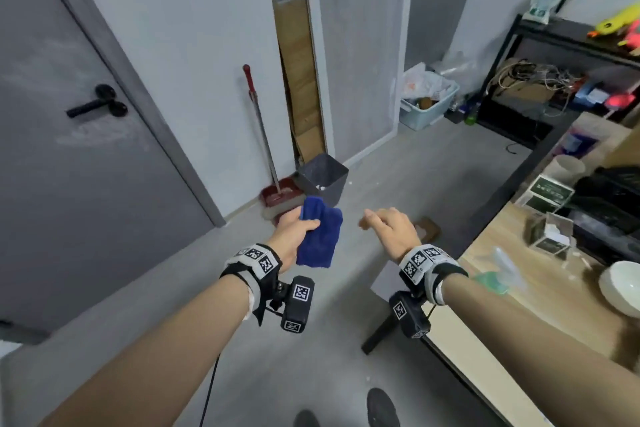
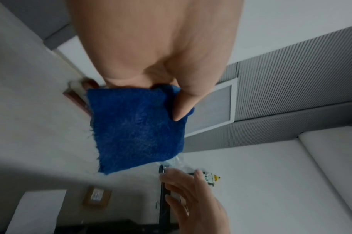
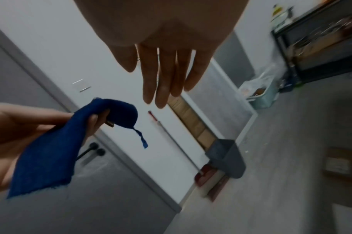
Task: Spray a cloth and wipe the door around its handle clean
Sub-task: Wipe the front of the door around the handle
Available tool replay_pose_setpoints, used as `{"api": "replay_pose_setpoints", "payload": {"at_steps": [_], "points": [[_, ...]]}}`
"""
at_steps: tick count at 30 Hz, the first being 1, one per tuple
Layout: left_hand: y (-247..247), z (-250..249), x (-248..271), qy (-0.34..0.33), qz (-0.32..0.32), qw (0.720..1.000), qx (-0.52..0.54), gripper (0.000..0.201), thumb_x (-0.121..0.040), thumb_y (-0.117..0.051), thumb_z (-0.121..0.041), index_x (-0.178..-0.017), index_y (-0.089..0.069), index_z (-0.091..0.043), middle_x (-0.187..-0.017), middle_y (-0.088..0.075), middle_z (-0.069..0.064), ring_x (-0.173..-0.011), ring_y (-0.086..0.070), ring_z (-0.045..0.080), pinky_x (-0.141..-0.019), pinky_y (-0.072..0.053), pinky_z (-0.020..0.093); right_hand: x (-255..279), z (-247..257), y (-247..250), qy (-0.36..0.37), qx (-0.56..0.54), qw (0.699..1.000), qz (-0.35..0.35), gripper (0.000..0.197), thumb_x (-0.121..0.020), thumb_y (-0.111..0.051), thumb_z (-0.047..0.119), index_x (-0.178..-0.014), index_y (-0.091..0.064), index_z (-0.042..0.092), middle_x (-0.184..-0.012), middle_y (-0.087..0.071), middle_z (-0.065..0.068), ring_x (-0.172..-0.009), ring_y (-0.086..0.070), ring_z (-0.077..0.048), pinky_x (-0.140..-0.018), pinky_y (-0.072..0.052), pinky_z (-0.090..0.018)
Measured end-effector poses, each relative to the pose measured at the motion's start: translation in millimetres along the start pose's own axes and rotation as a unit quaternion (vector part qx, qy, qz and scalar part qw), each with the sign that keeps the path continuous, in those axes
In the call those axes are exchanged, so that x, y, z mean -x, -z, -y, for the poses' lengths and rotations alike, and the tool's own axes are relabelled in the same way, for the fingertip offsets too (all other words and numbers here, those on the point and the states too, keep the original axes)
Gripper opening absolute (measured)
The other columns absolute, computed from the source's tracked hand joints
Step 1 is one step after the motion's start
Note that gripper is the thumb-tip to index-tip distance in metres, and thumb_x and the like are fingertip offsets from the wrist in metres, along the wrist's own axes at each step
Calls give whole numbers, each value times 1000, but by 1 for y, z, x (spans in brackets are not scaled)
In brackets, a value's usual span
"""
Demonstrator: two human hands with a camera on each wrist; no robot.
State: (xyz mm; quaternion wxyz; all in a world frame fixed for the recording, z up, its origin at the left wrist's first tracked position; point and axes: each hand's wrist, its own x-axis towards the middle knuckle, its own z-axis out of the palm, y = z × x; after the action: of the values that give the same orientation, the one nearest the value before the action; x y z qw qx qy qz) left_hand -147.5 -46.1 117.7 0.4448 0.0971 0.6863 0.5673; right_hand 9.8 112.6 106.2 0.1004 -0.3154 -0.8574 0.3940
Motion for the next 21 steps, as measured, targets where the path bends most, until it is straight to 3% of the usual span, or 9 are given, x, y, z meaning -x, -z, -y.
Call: {"api": "replay_pose_setpoints", "payload": {"at_steps": [4,6,8,11,15,18,20,21], "points": [[83,-11,30,-22,-38,999,2,31,-95,-58,-10,-125,-62,-18,-119,-71,12,-113,-66,29,-103,-49,49,-27,75,-67,0,-99,992,77,51,-98,-49,56,-74,-77,20,-91,-78,4,-95,-69,-16,-93,-46,-34],[120,-13,47,-29,-53,998,3,30,-96,-57,-10,-125,-63,-17,-119,-71,11,-113,-67,28,-102,-50,46,-36,111,-97,25,-128,987,98,38,-97,-63,41,-68,-75,20,-83,-77,1,-88,-68,-14,-91,-49,-36],[154,-15,62,-32,-65,997,2,31,-97,-56,-11,-126,-62,-19,-119,-71,9,-113,-66,25,-98,-51,42,-44,142,-123,55,-144,981,114,29,-85,-75,33,-68,-74,10,-79,-75,-12,-81,-68,-20,-89,-54,-49],[199,-14,79,-42,-95,995,8,31,-97,-57,-13,-127,-61,-19,-121,-70,8,-114,-65,23,-102,-51,43,-56,175,-158,79,-164,976,116,27,-70,-75,41,-66,-73,14,-75,-73,-16,-77,-71,-38,-80,-56,-61],[248,-14,91,-64,-143,987,48,32,-93,-65,-11,-125,-62,-15,-119,-71,10,-110,-68,26,-92,-56,42,-64,228,-184,99,-196,969,113,19,-74,-71,40,-66,-72,23,-68,-70,-9,-67,-64,-23,-74,-59,-50],[278,-20,87,-80,-177,978,78,36,-91,-67,-6,-126,-61,-14,-118,-71,9,-105,-69,24,-82,-59,37,-82,261,-203,112,-233,958,124,17,-90,-69,22,-75,-70,16,-68,-67,-1,-60,-59,-15,-57,-52,-29],[297,-27,77,-87,-195,973,88,36,-91,-66,-5,-125,-62,-14,-118,-71,9,-106,-69,25,-84,-59,39,-96,278,-219,98,-259,949,150,18,-98,-63,13,-82,-67,8,-68,-66,-1,-55,-56,-9,-49,-44,-15],[306,-31,70,-89,-203,971,90,35,-91,-66,-5,-125,-62,-14,-117,-71,9,-108,-69,26,-86,-59,40,-106,283,-228,92,-262,948,157,19,-99,-61,13,-83,-67,6,-68,-66,-1,-55,-57,-8,-49,-44,-14]]}}
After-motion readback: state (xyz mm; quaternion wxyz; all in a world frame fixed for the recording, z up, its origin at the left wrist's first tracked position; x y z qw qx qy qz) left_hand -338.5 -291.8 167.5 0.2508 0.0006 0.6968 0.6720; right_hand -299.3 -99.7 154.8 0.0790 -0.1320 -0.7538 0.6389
